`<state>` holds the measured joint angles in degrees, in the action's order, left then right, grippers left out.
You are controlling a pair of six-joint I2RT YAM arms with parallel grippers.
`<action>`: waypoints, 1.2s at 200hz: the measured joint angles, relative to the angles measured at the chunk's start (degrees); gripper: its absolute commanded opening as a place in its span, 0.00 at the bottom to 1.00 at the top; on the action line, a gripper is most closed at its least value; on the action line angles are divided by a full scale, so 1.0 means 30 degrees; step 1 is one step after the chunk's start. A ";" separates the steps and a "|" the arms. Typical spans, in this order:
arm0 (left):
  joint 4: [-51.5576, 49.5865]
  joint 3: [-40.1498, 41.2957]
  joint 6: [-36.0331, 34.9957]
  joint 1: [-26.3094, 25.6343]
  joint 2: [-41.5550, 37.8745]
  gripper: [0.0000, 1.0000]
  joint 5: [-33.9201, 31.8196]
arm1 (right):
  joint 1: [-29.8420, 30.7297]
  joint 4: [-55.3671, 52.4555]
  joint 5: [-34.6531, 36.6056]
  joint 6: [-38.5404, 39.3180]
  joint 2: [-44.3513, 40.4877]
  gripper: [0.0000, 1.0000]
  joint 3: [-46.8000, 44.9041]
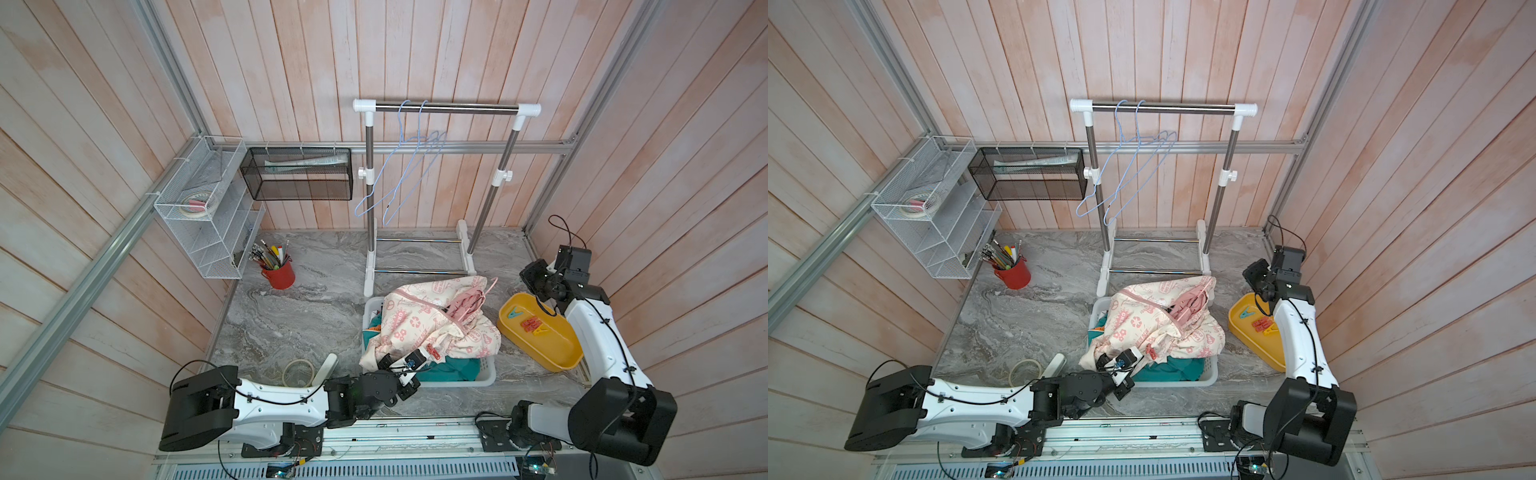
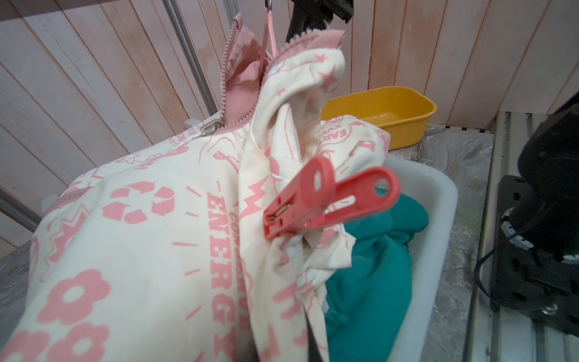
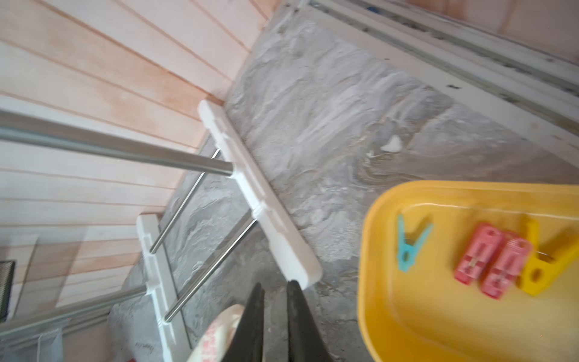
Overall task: Remove the clothespins securing jackets to the hanger
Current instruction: Remove the clothespin from the hanger, then place the clothespin in the storage box.
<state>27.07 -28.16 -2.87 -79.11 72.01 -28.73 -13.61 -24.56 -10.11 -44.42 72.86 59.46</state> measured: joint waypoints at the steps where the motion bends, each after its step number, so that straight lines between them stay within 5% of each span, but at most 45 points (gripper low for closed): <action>1: -0.0029 0.0000 0.0022 0.0015 -0.0015 0.00 0.0015 | -0.0058 0.0000 0.0051 0.0015 -0.0015 0.00 -0.0051; 121: -0.3279 -0.0423 0.2025 0.1676 -0.2310 0.00 0.3672 | -0.2149 0.4124 0.6200 0.1355 0.2025 0.00 -0.5778; 162: -0.3985 -0.0452 0.2827 0.2331 -0.3031 0.00 0.4488 | -0.2375 0.5042 0.6411 0.1770 0.3650 0.47 -0.5763; 178: -0.4269 -0.0510 0.2994 0.2535 -0.3155 0.00 0.4779 | -0.2397 0.5085 0.6404 0.2047 0.3621 0.58 -0.5778; 217: -0.4823 -0.0729 0.3497 0.3184 -0.3424 0.00 0.5676 | -0.2157 0.5027 0.5552 0.2769 0.1683 0.63 -0.5770; 240: -0.4998 -0.0736 0.3927 0.3993 -0.3701 0.00 0.6492 | -0.0204 0.4787 0.4641 0.3599 -0.1042 0.66 -0.5617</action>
<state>12.08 -30.37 8.91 -67.13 60.90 -9.26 -14.22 -10.20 3.81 -33.63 69.73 42.61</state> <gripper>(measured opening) 0.062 0.637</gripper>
